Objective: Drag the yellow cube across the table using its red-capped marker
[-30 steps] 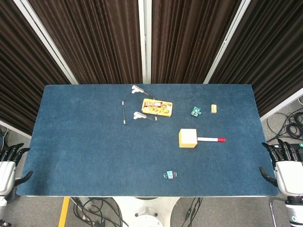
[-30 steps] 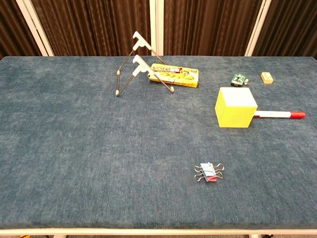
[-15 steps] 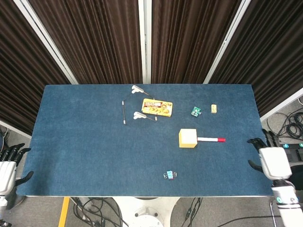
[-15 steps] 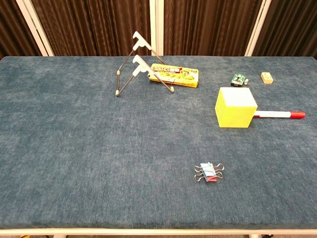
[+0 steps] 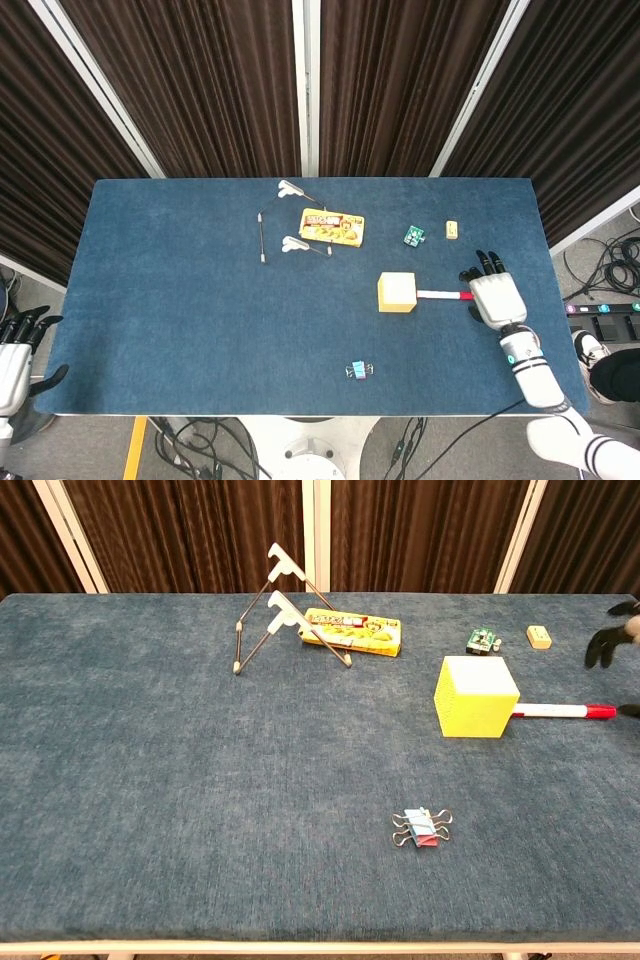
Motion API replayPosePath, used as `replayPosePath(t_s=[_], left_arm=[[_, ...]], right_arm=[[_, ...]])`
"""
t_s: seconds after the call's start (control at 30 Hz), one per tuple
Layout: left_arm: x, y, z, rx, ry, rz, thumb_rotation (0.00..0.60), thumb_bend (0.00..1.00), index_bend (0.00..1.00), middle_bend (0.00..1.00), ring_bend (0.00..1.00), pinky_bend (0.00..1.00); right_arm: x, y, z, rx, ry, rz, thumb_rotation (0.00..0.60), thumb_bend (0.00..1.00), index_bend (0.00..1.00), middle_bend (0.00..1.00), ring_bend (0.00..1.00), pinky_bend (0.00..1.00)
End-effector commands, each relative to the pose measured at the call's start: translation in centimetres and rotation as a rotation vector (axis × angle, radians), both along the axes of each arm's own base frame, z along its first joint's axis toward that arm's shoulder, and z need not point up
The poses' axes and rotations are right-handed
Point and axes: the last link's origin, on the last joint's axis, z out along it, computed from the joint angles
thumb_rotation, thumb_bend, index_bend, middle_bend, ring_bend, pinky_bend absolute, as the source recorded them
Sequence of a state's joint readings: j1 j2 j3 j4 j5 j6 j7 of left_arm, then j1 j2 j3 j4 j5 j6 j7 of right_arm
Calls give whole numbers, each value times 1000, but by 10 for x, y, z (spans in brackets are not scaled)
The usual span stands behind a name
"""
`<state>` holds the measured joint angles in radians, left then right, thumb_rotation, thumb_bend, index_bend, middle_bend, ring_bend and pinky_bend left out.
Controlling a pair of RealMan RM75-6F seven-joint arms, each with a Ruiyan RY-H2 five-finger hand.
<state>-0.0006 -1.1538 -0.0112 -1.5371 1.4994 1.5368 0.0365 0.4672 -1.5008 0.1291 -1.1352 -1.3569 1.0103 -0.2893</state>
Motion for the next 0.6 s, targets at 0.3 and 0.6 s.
replayPosePath(t_s=[0.3,0.6], left_arm=[[-3,-3,-2,-6,-1,7,600,228,306,267,179,199],[-4,-1,-1,-5,-2,4,600,229,306,267,179,199]], right_arm=[[-9,-14,-30,-6,-134,-94,600,168,352,444,69,81],[-8,-18,-42,14,-151,-77,600,192,407,450,79,80]])
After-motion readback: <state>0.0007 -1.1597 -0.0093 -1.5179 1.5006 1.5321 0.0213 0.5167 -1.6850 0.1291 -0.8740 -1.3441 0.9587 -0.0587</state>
